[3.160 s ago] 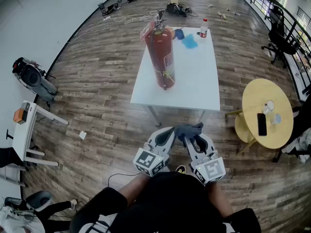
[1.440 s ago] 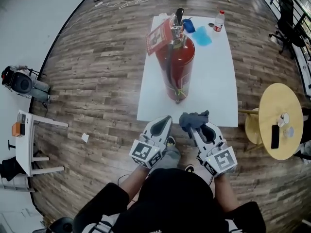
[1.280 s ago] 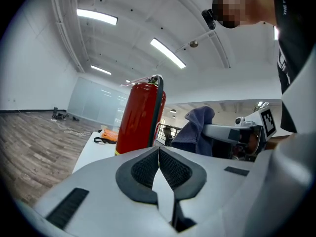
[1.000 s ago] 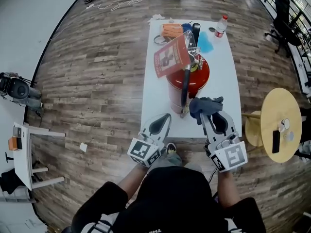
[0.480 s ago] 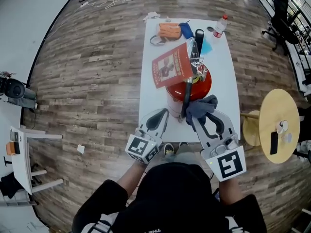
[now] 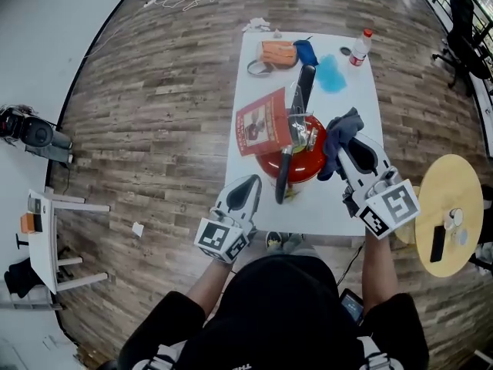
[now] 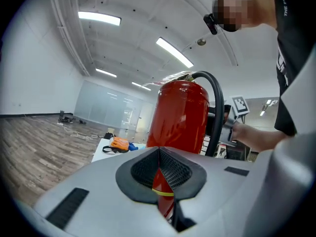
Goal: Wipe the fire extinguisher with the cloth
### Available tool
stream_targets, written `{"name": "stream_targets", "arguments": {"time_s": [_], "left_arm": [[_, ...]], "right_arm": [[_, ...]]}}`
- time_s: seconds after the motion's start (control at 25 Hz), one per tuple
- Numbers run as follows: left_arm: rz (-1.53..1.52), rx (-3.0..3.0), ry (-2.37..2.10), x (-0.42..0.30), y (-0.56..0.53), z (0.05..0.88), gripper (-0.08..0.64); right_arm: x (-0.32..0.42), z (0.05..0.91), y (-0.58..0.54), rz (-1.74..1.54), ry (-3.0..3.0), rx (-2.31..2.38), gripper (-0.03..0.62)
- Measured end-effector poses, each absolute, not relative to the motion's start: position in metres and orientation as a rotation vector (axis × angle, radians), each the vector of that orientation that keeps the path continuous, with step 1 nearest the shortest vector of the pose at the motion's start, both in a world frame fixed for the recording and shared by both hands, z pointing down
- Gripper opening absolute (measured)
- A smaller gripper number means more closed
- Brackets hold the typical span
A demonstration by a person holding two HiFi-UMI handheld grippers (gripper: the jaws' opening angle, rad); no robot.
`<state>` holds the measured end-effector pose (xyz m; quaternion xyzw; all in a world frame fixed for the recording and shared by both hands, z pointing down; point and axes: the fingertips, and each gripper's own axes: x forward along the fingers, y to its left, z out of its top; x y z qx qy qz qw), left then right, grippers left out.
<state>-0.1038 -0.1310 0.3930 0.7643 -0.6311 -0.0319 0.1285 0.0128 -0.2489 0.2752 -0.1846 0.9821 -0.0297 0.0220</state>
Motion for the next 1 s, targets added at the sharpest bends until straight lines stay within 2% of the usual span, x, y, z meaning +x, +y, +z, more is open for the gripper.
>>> {"name": "stream_targets", "arguments": {"time_s": [0.16, 0.28, 0.6, 0.84, 1.0], "left_arm": [[-0.093, 2.191, -1.882, -0.111, -0.127, 0.386, 0.023], [-0.079, 2.19, -1.897, -0.113, -0.127, 0.385, 0.023], [-0.061, 2.255, -1.837, -0.098, -0.137, 0.39, 0.023], [-0.083, 2.283, -1.796, -0.089, -0.137, 0.388, 0.021], [-0.095, 2.293, -1.792, -0.089, -0.126, 0.385, 0.023]], "right_arm": [[-0.023, 0.28, -0.284, -0.191, 3.064, -0.327, 0.06], [-0.023, 0.282, -0.281, -0.211, 3.065, -0.261, 0.06], [0.027, 0.286, -0.19, -0.178, 3.089, -0.412, 0.06], [-0.003, 0.259, -0.12, -0.116, 3.108, -0.195, 0.06], [-0.02, 0.218, -0.114, 0.077, 3.131, -0.304, 0.06]]}}
